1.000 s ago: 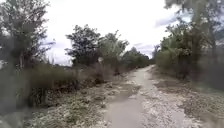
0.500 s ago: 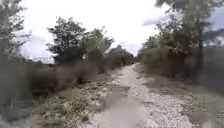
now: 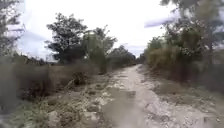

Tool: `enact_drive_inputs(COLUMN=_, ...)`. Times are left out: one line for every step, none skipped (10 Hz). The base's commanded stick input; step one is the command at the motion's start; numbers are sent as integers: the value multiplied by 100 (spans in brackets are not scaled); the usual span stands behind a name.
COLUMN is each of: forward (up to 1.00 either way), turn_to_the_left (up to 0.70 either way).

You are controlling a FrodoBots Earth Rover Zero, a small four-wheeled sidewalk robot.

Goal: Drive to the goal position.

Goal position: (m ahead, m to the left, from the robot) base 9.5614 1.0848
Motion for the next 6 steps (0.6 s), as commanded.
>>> enact_drive_inputs(forward=70, turn_to_the_left=0)
enact_drive_inputs(forward=70, turn_to_the_left=0)
enact_drive_inputs(forward=70, turn_to_the_left=0)
enact_drive_inputs(forward=70, turn_to_the_left=0)
enact_drive_inputs(forward=70, turn_to_the_left=0)
enact_drive_inputs(forward=70, turn_to_the_left=0)
